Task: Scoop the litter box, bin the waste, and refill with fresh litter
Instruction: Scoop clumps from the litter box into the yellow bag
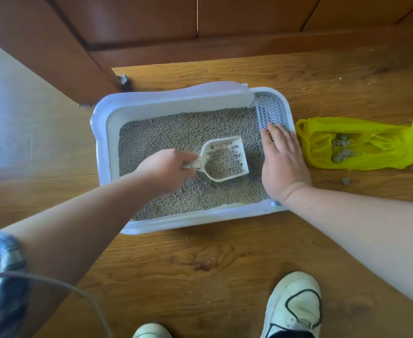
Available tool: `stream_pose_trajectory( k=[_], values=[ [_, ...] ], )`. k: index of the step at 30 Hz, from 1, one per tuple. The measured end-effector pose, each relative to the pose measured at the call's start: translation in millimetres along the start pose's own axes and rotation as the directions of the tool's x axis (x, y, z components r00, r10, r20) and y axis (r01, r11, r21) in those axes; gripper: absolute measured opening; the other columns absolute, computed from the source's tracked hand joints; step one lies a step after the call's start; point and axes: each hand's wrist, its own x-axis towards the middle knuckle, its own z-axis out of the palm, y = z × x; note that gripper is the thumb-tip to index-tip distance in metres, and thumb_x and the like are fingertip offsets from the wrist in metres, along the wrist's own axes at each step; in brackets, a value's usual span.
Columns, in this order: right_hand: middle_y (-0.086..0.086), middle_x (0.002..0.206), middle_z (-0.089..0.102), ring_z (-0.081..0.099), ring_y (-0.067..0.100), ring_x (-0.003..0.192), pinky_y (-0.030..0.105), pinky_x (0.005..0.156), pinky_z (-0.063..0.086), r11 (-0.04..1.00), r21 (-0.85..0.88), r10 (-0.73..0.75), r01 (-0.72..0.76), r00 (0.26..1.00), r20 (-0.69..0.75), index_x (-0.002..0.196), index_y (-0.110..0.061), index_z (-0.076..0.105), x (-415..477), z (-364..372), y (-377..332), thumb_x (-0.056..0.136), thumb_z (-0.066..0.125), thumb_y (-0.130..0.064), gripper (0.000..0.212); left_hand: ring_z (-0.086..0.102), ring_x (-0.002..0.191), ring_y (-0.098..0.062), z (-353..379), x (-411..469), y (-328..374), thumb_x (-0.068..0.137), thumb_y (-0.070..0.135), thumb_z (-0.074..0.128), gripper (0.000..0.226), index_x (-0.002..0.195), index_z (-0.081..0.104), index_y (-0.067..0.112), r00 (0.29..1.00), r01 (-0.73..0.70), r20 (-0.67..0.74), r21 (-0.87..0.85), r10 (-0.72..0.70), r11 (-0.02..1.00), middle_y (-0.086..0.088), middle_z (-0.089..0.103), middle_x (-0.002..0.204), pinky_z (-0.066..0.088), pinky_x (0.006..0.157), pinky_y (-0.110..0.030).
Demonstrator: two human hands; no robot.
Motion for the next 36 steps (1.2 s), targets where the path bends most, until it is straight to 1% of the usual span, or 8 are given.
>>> stream_pose_trajectory(
  k=[3,8,11,14,18,22,30,36],
  values=[
    [0.013,0.161,0.027,0.021,0.031,0.150,0.043,0.125,0.007,1.000,0.003,0.002,-0.002,1.000,0.006,0.152,-0.005,0.035,0.1,0.5,0.7,0.091,0.045,-0.005,0.061,0.060,0.057,-0.005,-6.5,-1.0,-3.8,0.095,0.033,0.057,0.036,0.127,0.058,0.050,0.999,-0.036,0.009,0.116,0.035,0.993,0.016,0.063,0.069,0.050,0.051,-0.026],
    [0.013,0.161,0.027,0.020,0.031,0.150,0.044,0.125,0.007,1.000,0.001,0.002,-0.002,1.000,0.007,0.152,-0.005,0.035,0.0,0.7,1.1,0.091,0.046,-0.005,0.062,0.055,0.051,-0.005,-12.5,-1.6,-3.6,0.095,0.030,0.058,0.035,0.126,0.062,0.046,1.000,-0.020,0.013,0.032,0.019,0.999,0.013,0.065,0.071,0.042,0.047,-0.021],
    [0.013,0.161,0.027,0.020,0.031,0.150,0.044,0.125,0.007,1.000,-0.004,-0.001,0.001,1.000,0.011,0.152,-0.005,0.034,0.3,0.3,0.9,0.091,0.045,-0.006,0.062,0.057,0.053,-0.006,-11.6,-2.0,-2.6,0.094,0.030,0.059,0.032,0.122,0.065,0.044,0.999,-0.034,0.025,0.022,0.033,0.999,0.011,0.068,0.074,0.045,0.050,-0.023],
    [0.013,0.161,0.027,0.020,0.031,0.150,0.042,0.125,0.006,1.000,0.002,0.003,-0.003,1.000,0.007,0.152,-0.005,0.035,-0.2,0.4,0.4,0.091,0.046,-0.005,0.062,0.056,0.050,-0.009,-12.5,-1.7,-3.4,0.095,0.030,0.057,0.030,0.121,0.065,0.044,1.000,-0.013,0.001,0.013,0.013,1.000,0.010,0.065,0.068,0.047,0.049,-0.026],
    [0.013,0.162,0.026,0.020,0.030,0.150,0.043,0.125,0.006,1.000,0.007,-0.002,0.002,1.000,0.003,0.153,-0.005,0.034,-0.7,0.6,1.1,0.091,0.045,-0.006,0.062,0.057,0.055,-0.005,-13.0,-3.3,0.1,0.096,0.031,0.056,0.032,0.123,0.063,0.046,0.999,-0.042,0.007,0.111,0.042,0.993,0.015,0.062,0.067,0.049,0.055,-0.025],
    [0.013,0.161,0.027,0.020,0.030,0.150,0.043,0.125,0.007,1.000,0.004,-0.003,0.003,1.000,-0.007,0.152,-0.006,0.034,-0.3,-0.1,1.0,0.092,0.043,-0.006,0.061,0.053,0.050,-0.007,-11.1,-2.6,0.5,0.096,0.028,0.056,0.027,0.116,0.068,0.041,1.000,-0.025,0.001,0.040,0.025,0.999,0.010,0.062,0.064,0.042,0.048,-0.022],
    [0.016,0.158,0.032,0.025,0.033,0.148,0.046,0.124,0.012,0.999,0.021,-0.024,0.025,1.000,-0.020,0.150,-0.004,0.038,-0.8,1.3,2.9,0.090,0.045,-0.006,0.060,0.054,0.049,-0.010,-10.9,-7.0,1.5,0.094,0.030,0.056,0.024,0.111,0.070,0.041,1.000,0.017,-0.008,-0.013,-0.017,1.000,0.006,0.066,0.065,0.045,0.048,-0.025],
    [0.013,0.161,0.028,0.020,0.030,0.150,0.045,0.125,0.010,0.997,0.078,-0.029,0.029,1.000,-0.003,0.151,-0.006,0.036,-0.2,-2.7,4.8,0.091,0.045,-0.005,0.061,0.055,0.050,-0.005,-25.7,-10.6,27.1,0.094,0.035,0.053,0.031,0.121,0.061,0.048,0.992,0.005,-0.126,0.022,-0.002,1.000,0.014,0.063,0.066,0.053,0.054,-0.028]
  ],
)
